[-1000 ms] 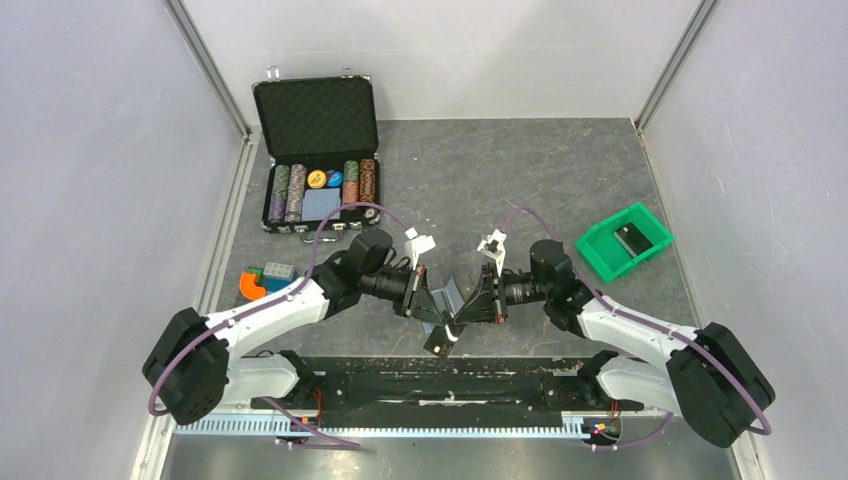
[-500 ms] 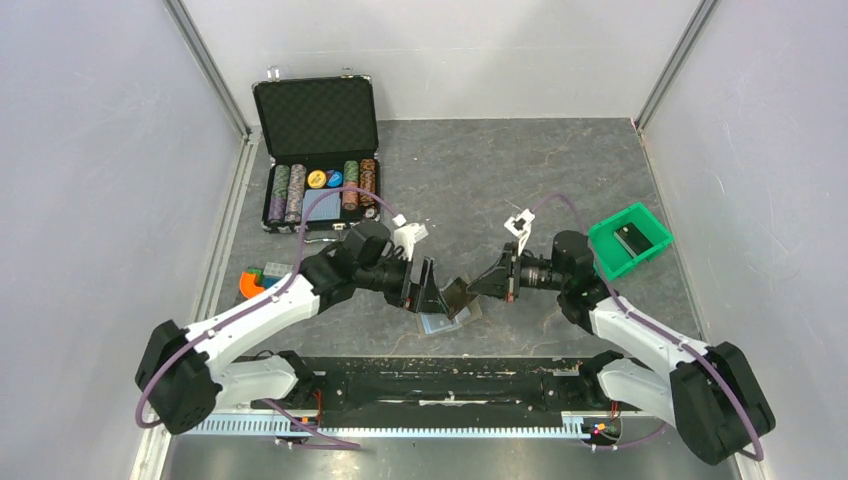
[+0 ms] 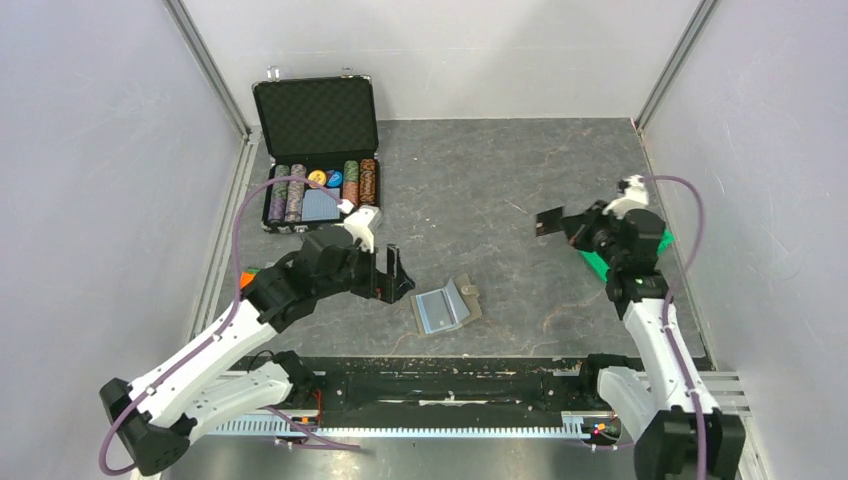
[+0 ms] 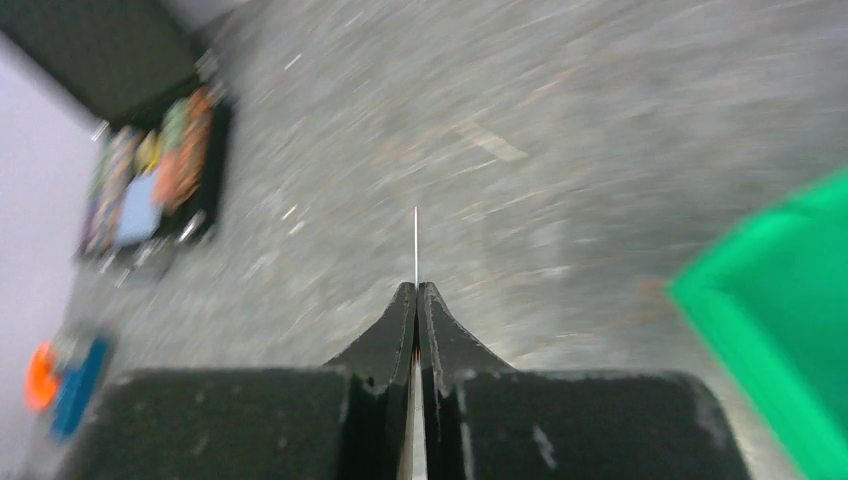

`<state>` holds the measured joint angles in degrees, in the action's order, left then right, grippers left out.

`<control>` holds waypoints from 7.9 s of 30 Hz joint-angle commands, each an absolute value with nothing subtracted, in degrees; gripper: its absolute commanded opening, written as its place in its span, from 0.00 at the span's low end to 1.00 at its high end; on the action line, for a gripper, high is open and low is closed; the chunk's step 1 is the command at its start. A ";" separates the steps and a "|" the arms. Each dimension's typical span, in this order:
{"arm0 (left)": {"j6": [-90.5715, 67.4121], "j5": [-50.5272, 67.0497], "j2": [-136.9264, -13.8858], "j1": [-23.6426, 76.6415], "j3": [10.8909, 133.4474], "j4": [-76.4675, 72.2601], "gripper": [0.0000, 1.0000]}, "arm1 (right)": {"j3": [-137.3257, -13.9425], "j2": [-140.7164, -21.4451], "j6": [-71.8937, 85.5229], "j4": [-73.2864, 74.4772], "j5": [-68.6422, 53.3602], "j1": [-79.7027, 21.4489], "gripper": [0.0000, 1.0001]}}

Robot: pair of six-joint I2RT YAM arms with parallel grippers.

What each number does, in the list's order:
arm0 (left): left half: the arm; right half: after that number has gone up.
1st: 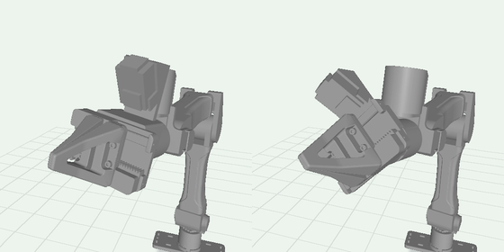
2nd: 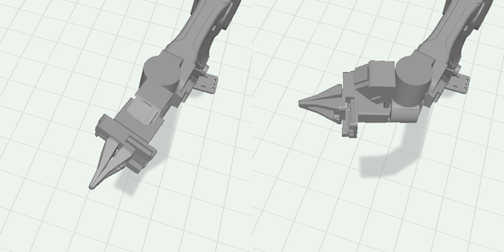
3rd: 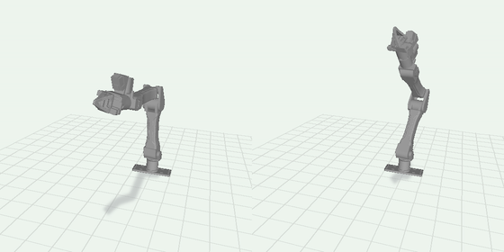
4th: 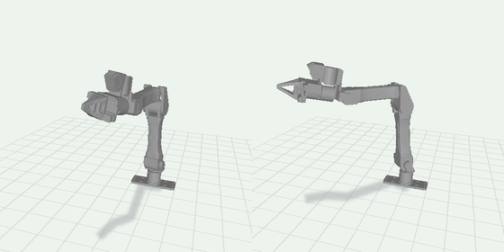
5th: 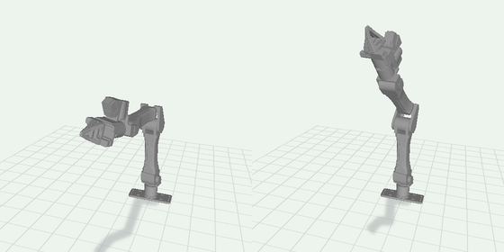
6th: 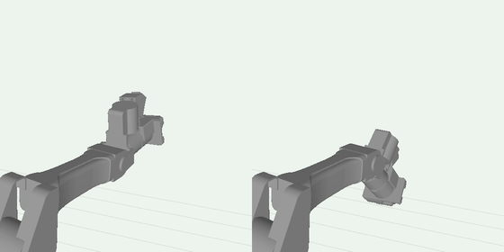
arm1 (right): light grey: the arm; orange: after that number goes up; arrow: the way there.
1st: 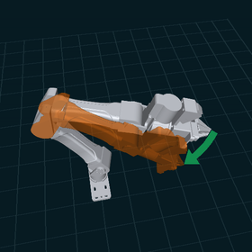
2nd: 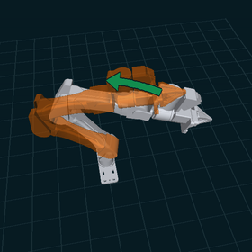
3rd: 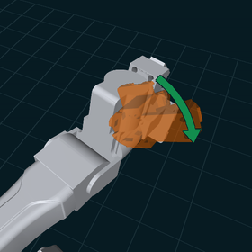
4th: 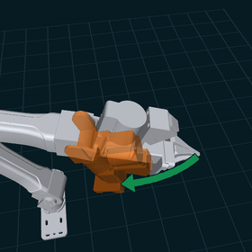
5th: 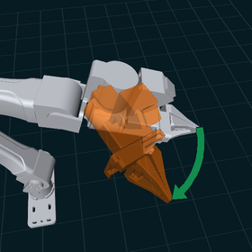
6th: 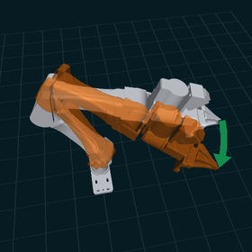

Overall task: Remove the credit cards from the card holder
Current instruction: Place the credit card in the storage box, then remove the credit card from the card holder.

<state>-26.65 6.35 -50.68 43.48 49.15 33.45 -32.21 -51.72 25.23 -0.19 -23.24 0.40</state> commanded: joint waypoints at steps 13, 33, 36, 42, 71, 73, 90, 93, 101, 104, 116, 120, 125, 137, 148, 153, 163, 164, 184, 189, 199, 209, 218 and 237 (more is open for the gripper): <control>-25.55 -6.67 -39.41 43.59 46.46 39.02 1.00 | -36.61 -49.76 25.60 5.28 4.13 21.12 0.00; -24.83 -4.09 -39.08 43.58 46.43 39.20 1.00 | -28.62 -59.80 34.83 -13.66 8.32 26.28 0.00; -24.70 -3.97 -39.04 43.59 46.48 39.20 1.00 | -26.05 -60.38 37.01 -17.85 7.49 26.28 0.00; -24.47 -3.98 -39.08 43.59 46.50 39.20 1.00 | -23.47 -63.62 39.95 -23.51 7.50 26.28 0.00; -24.26 -3.99 -38.10 43.62 46.44 38.85 1.00 | -21.45 -71.62 43.24 -34.13 10.15 26.28 0.00; -24.18 -4.00 -38.11 43.59 46.42 38.85 1.00 | -21.27 -72.12 43.26 -34.28 10.66 26.28 0.00; -24.04 -3.39 -37.56 43.60 46.41 38.50 1.00 | -19.69 -74.91 45.96 -38.78 11.64 26.19 0.00; -23.99 -3.36 -37.29 43.59 46.33 38.33 1.00 | -19.69 -75.25 46.25 -39.04 11.84 26.01 0.00; -23.73 -2.97 -36.79 43.59 46.32 38.14 1.00 | -19.25 -74.31 46.03 -37.66 14.92 25.32 0.02; -23.64 -2.85 -36.57 43.59 46.39 38.06 1.00 | -19.35 -74.89 45.88 -38.37 15.29 24.97 0.00; -23.64 -2.74 -36.15 43.58 46.24 37.88 1.00 | -19.66 -77.07 46.76 -41.34 16.47 23.66 0.00; -23.55 -2.81 -36.12 43.59 46.24 37.88 1.00 | -20.11 -78.25 46.76 -41.14 17.47 22.70 0.00; -23.46 -2.76 -36.20 43.57 46.27 37.88 1.00 | -20.74 -78.43 47.37 -38.90 19.25 22.09 0.14; -23.21 -2.76 -36.15 43.57 46.37 37.88 1.00 | -27.47 -76.56 44.38 -28.23 21.44 21.99 0.26; -23.29 -3.51 -36.21 43.59 46.27 37.88 1.00 | -42.95 -79.00 36.76 -9.66 22.02 20.33 0.31; -23.55 -4.06 -35.94 43.60 46.06 37.88 1.00 | -47.88 -79.71 33.67 -4.77 22.22 18.50 0.32; -23.86 -5.23 -37.69 43.59 46.15 38.56 1.00 | -52.09 -76.93 28.45 1.84 8.62 6.95 0.35; -23.90 -5.35 -37.86 43.59 46.14 38.59 1.00 | -51.08 -76.13 28.40 1.64 6.69 5.37 0.36; -24.29 -15.50 -35.57 43.58 46.58 40.61 1.00 | -36.42 -67.25 26.77 -3.86 0.71 -48.69 0.32; -24.42 -17.91 -33.94 43.59 46.54 40.61 1.00 | -40.04 -70.90 25.74 -3.30 5.95 -57.24 0.33; -24.63 -19.04 -32.13 43.59 46.35 40.52 1.00 | -45.57 -81.59 24.98 2.48 15.34 -64.05 0.42; -24.70 -18.81 -32.31 43.59 46.35 40.51 1.00 | -48.39 -88.77 25.08 7.11 21.90 -66.61 0.55; -24.78 -18.81 -32.31 43.59 46.23 40.43 1.00 | -45.35 -88.89 25.27 4.52 21.78 -67.24 0.64; -24.50 -18.28 -32.37 43.59 46.14 40.25 1.00 | -44.31 -92.37 27.67 3.95 25.50 -68.99 0.62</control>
<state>-26.52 -17.82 -32.51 43.48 46.41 41.04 -44.42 -91.64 25.89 4.19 21.80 -68.53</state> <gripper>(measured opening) 0.997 0.650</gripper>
